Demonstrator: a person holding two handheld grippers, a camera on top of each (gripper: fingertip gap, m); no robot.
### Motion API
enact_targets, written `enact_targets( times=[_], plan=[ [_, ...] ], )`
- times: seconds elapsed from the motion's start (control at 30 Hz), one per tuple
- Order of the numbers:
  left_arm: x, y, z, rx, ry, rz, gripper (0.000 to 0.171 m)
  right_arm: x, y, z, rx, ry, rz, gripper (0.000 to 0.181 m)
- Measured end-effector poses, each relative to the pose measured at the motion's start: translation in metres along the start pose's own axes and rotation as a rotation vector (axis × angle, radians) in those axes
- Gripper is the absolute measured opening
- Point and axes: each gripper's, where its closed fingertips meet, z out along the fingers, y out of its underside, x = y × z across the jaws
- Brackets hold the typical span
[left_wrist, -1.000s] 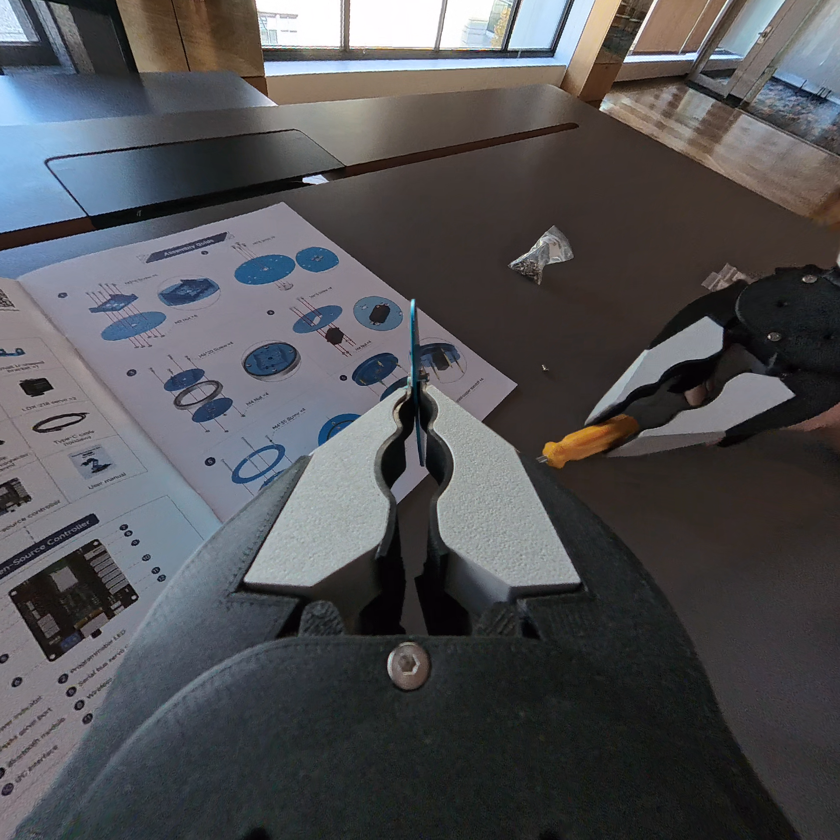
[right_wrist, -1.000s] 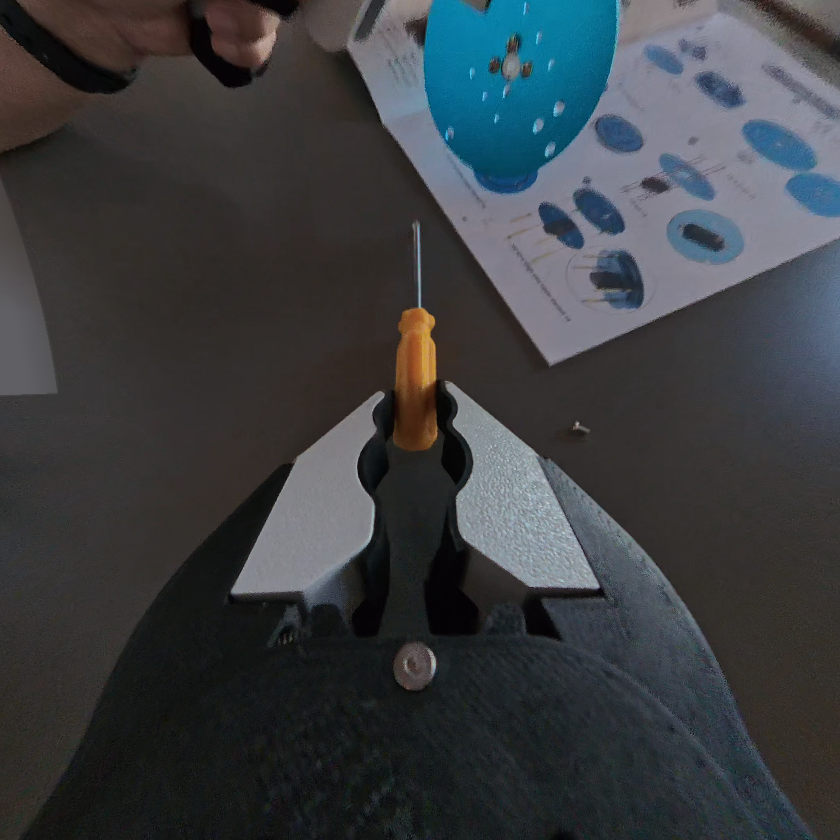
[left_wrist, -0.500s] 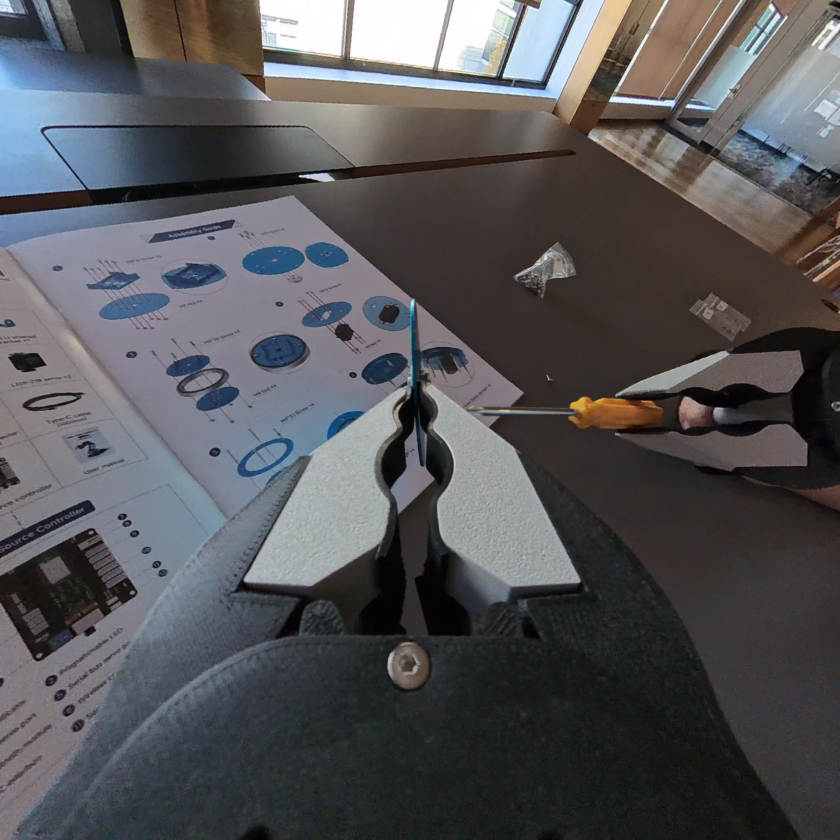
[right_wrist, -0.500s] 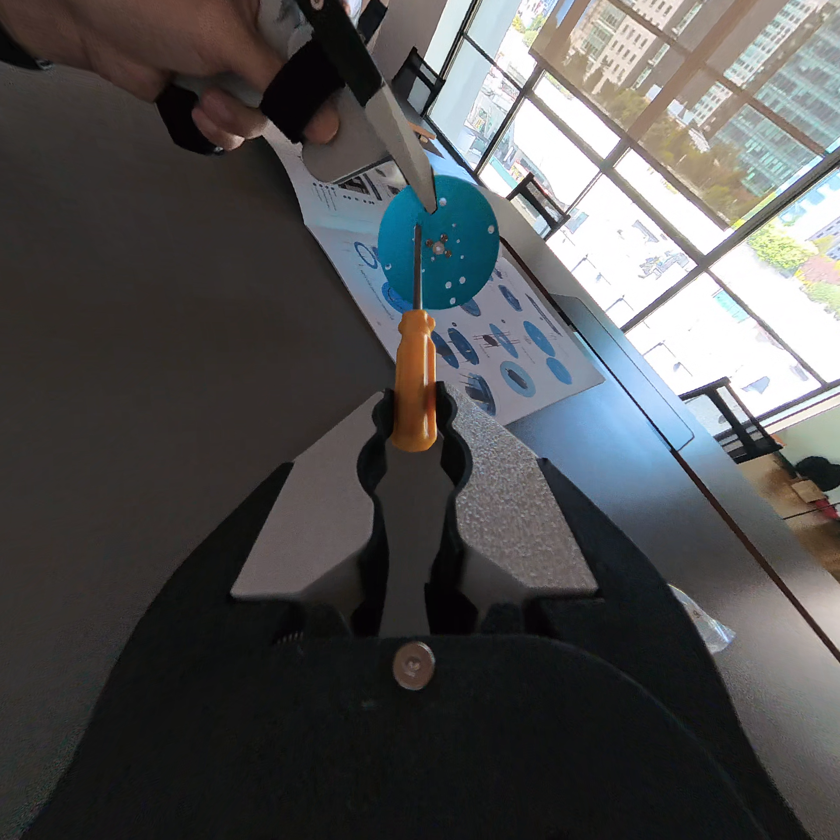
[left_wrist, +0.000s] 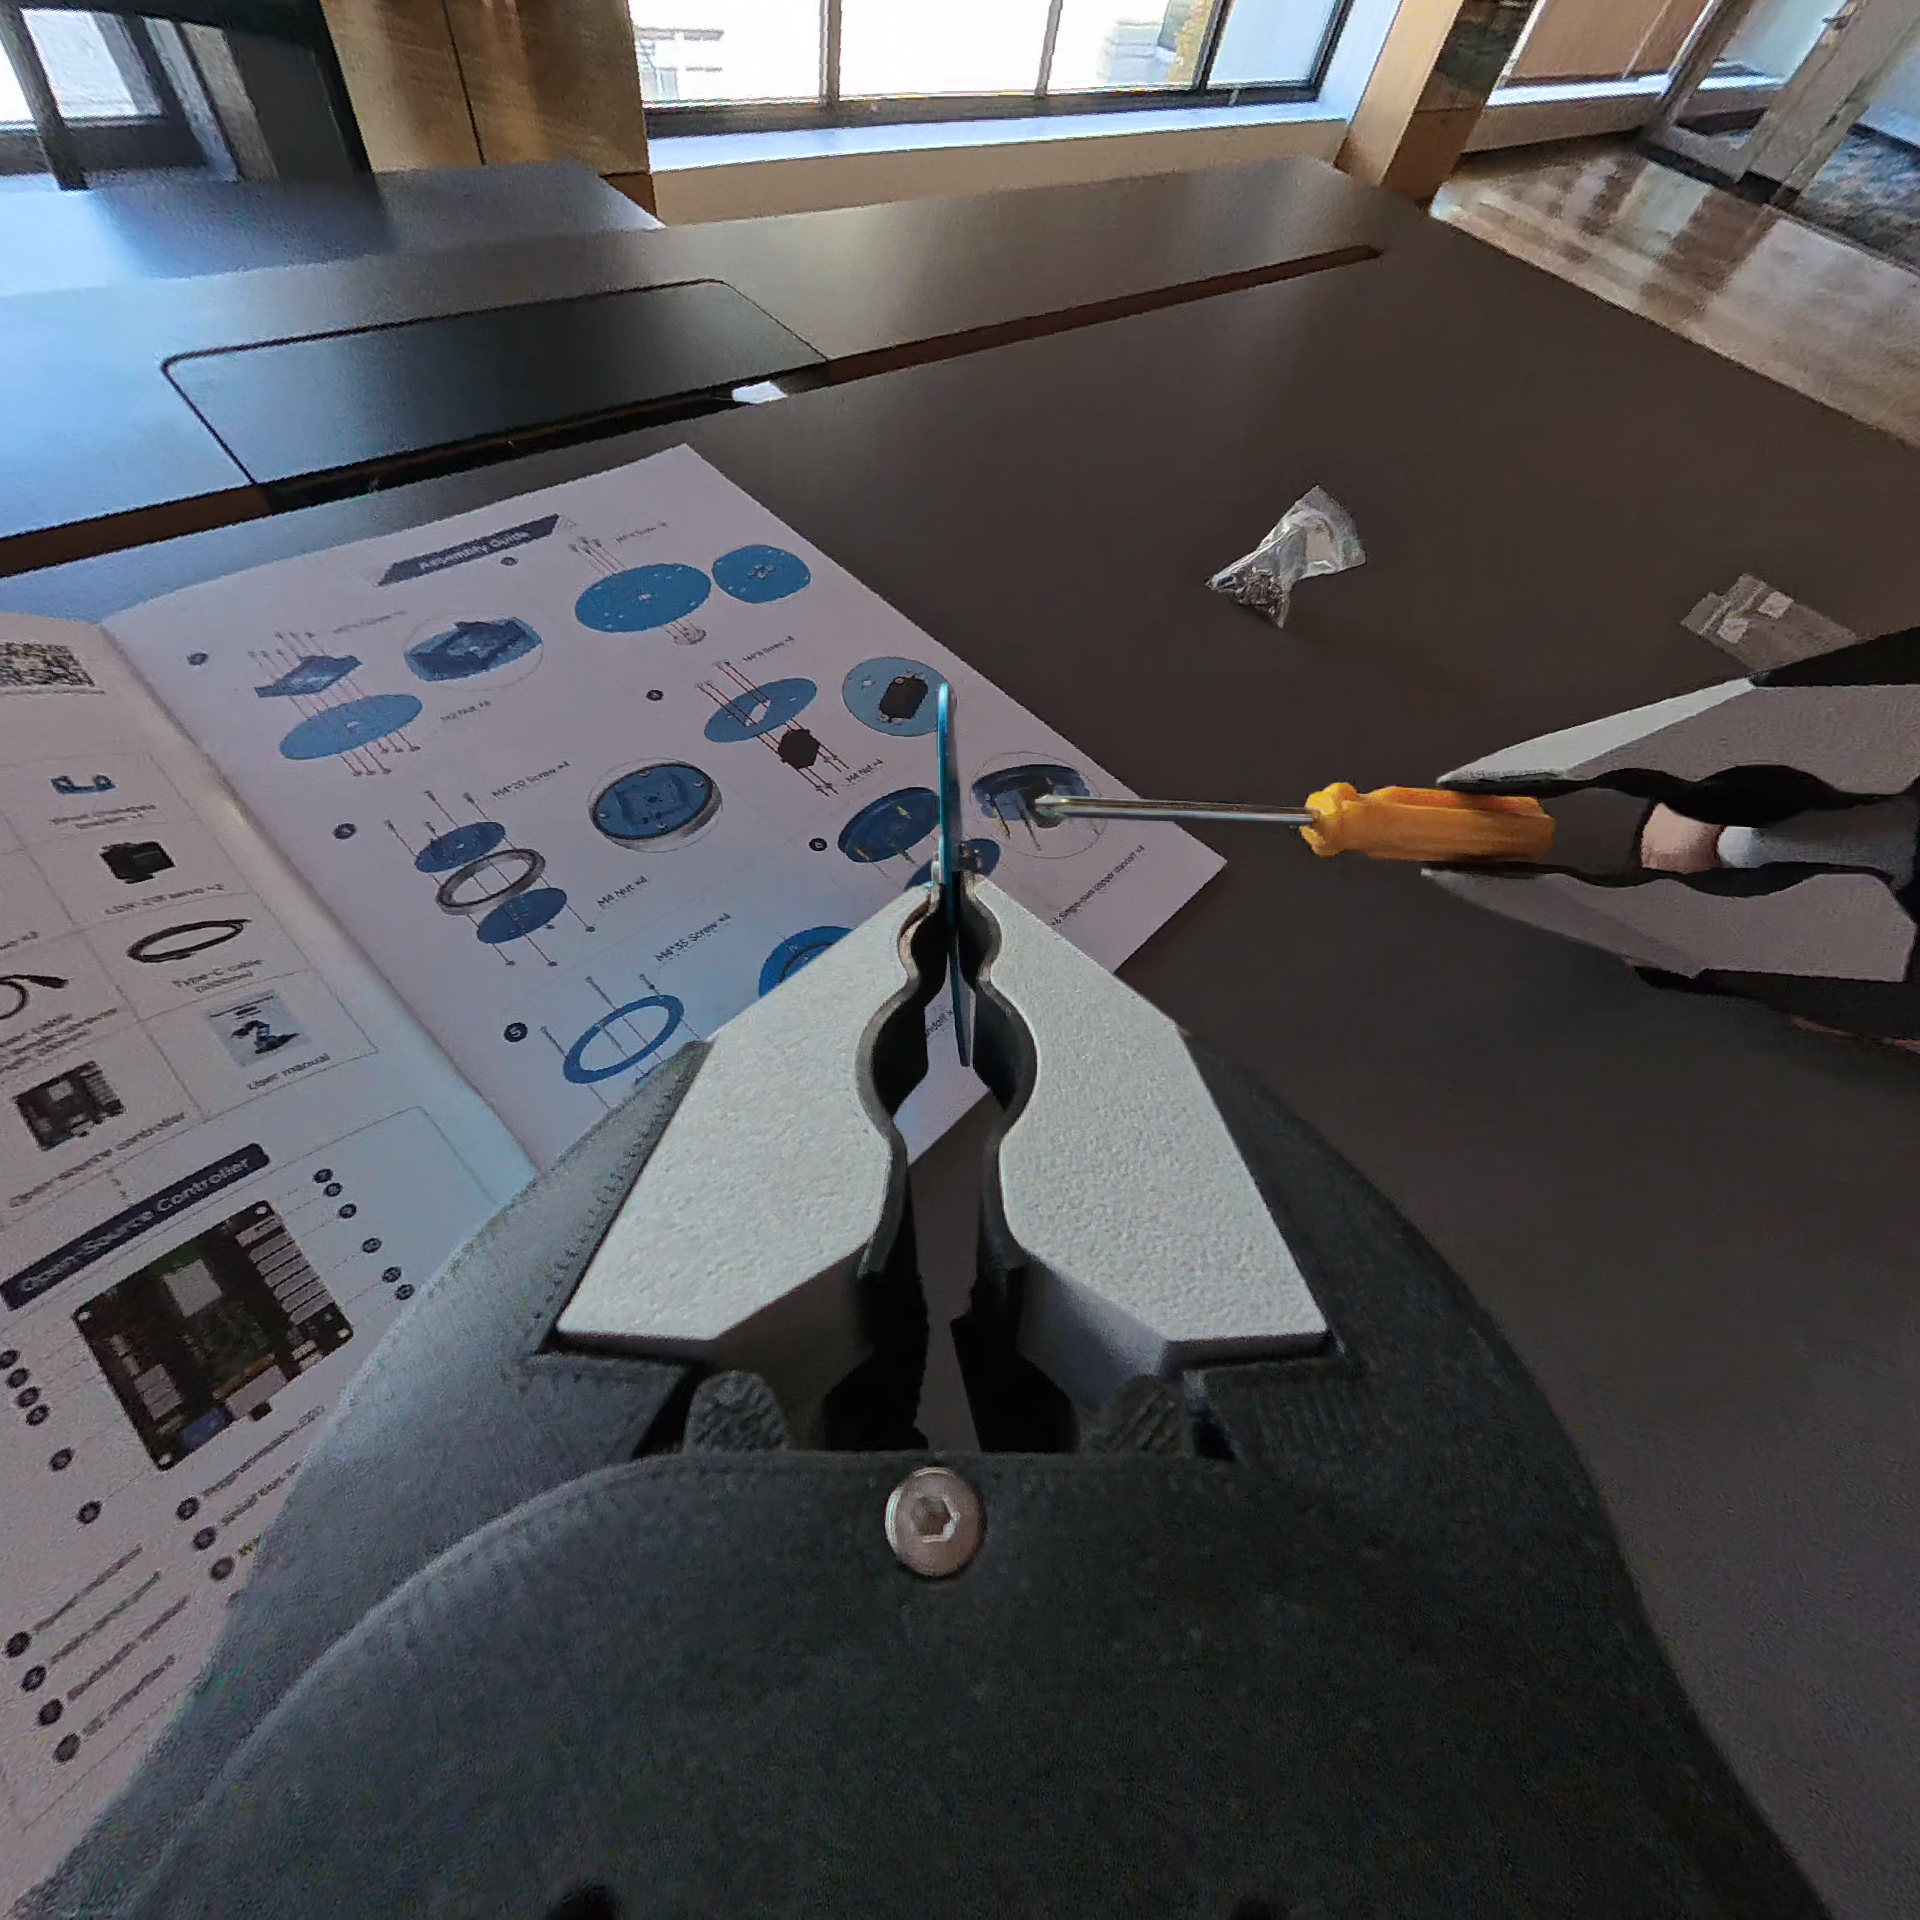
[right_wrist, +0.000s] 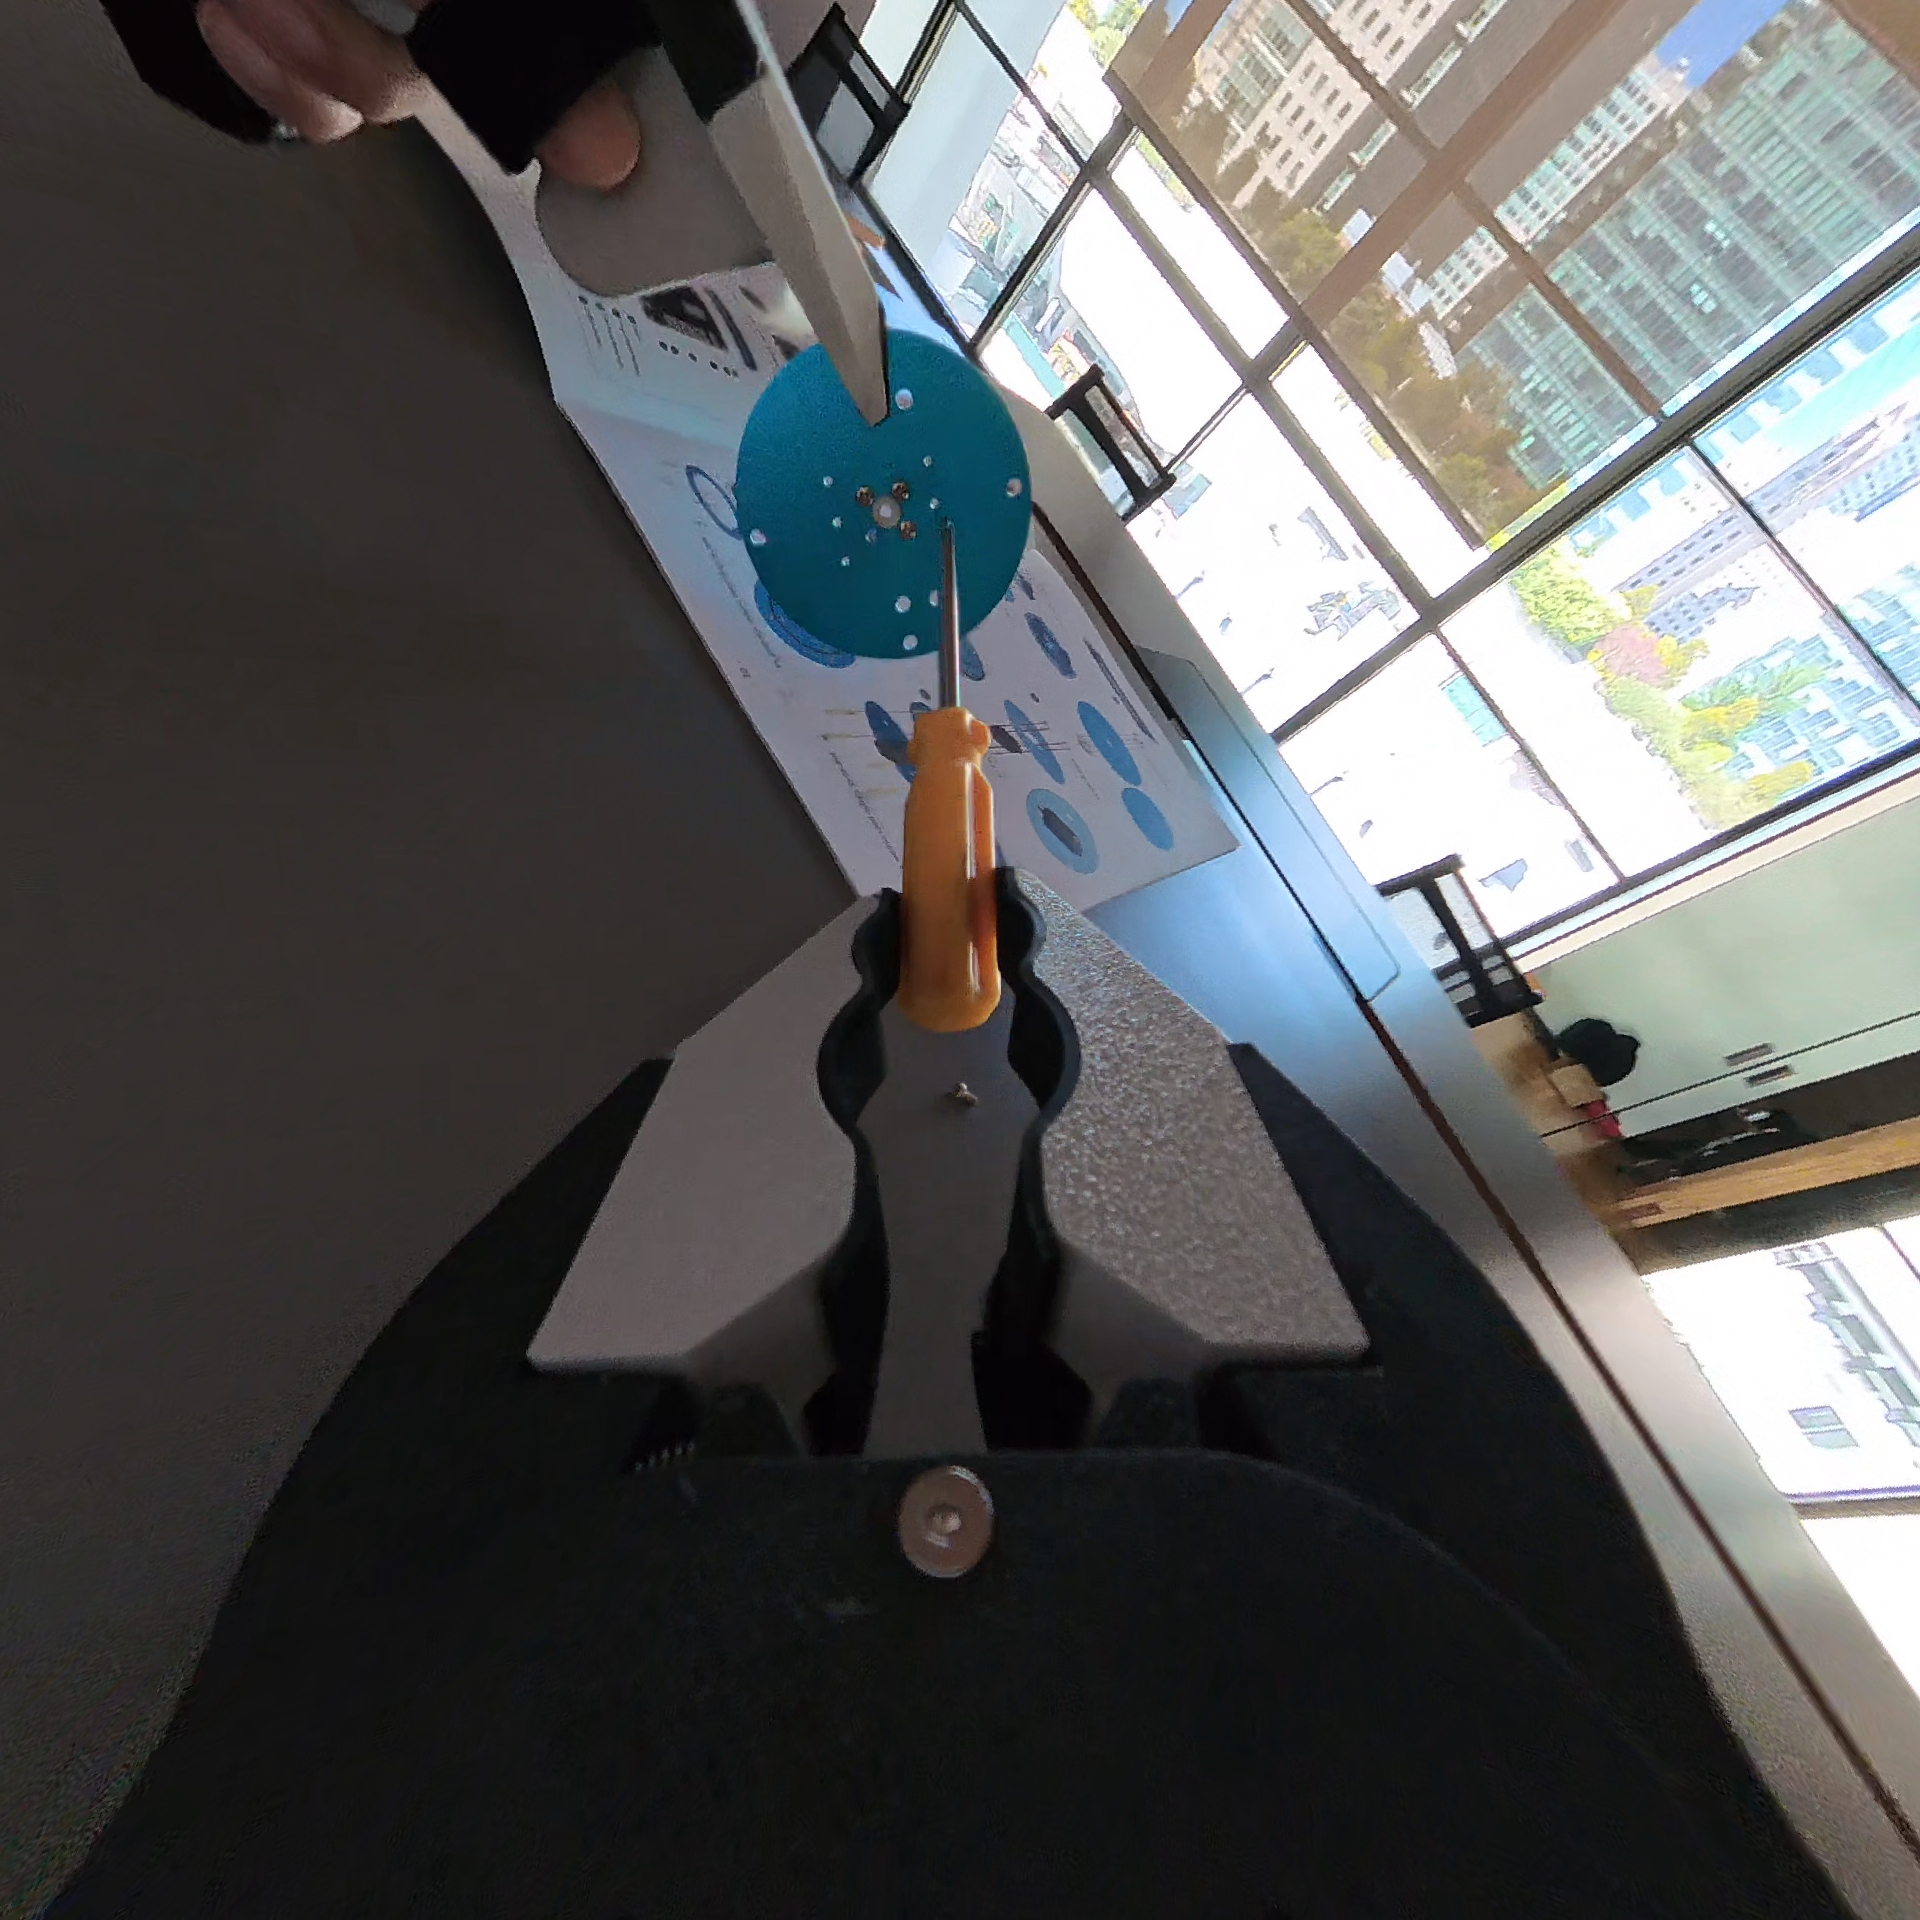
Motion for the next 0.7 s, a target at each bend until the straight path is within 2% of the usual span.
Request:
enact_targets(
  times=[0.27, 0.37, 0.47, 0.57, 0.7],
  plan=[
    [-0.006, 0.010, 0.002, -0.064, -0.035, 0.012, 0.000, -0.012, -0.005, 0.003, -0.019, 0.055, -0.221, 0.017],
    [-0.014, 0.012, 0.001, -0.089, -0.095, 0.062, 0.000, -0.018, -0.007, 0.002, -0.023, 0.058, -0.287, 0.017],
    [-0.027, -0.001, -0.011, -0.079, -0.236, 0.199, 0.000, -0.014, -0.013, -0.004, 0.025, 0.045, -0.233, 0.017],
    [-0.050, -0.018, -0.033, -0.081, -0.461, 0.394, 0.000, -0.005, -0.013, -0.008, 0.051, 0.040, -0.146, 0.017],
    [-0.073, -0.031, -0.053, -0.133, -0.708, 0.644, 0.000, 0.004, -0.014, -0.010, 0.053, 0.079, -0.157, 0.017]
  ],
)
